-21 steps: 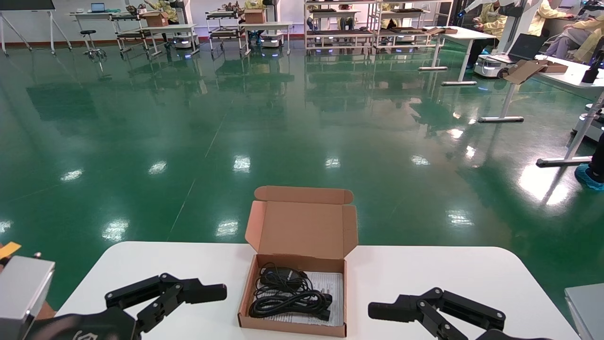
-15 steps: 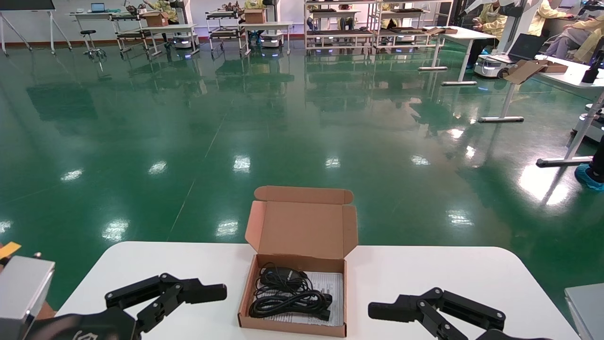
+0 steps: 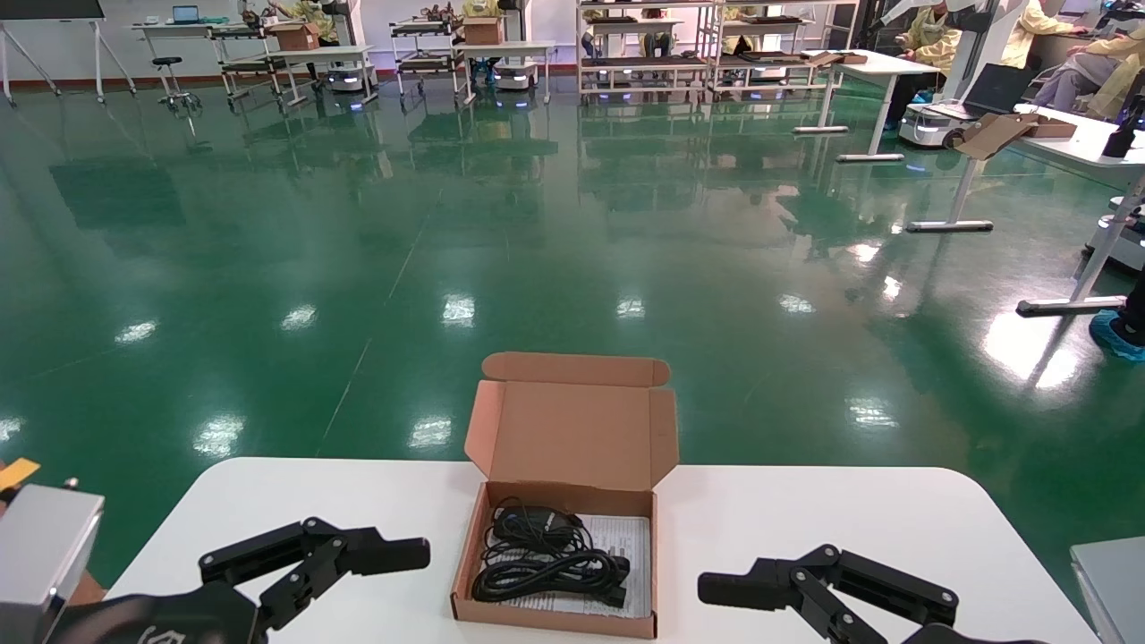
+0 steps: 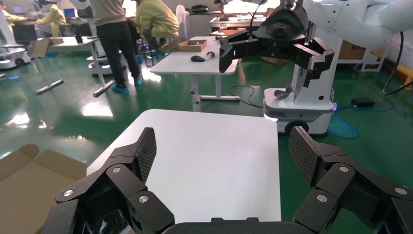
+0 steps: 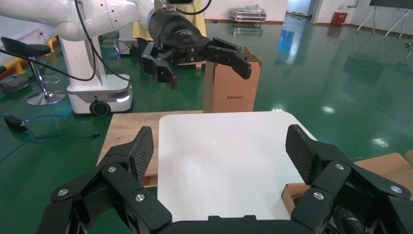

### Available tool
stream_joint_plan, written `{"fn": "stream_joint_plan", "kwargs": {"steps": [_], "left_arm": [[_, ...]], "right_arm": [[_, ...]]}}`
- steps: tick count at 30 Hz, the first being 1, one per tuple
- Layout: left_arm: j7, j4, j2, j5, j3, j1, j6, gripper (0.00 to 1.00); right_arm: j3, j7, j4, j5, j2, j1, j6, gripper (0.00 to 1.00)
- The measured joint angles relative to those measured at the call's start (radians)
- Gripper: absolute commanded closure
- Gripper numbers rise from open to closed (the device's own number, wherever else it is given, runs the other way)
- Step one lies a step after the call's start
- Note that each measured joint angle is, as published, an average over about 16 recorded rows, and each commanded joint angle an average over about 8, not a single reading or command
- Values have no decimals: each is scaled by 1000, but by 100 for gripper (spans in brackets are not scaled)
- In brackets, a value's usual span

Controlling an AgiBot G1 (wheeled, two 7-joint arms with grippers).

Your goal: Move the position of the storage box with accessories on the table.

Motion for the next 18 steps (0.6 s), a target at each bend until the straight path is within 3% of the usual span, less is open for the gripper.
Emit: {"fn": "stream_joint_plan", "kwargs": {"steps": [18], "left_arm": [[0,0,0,0,0,0,0,0]], "right_arm": [[0,0,0,0,0,0,0,0]]}}
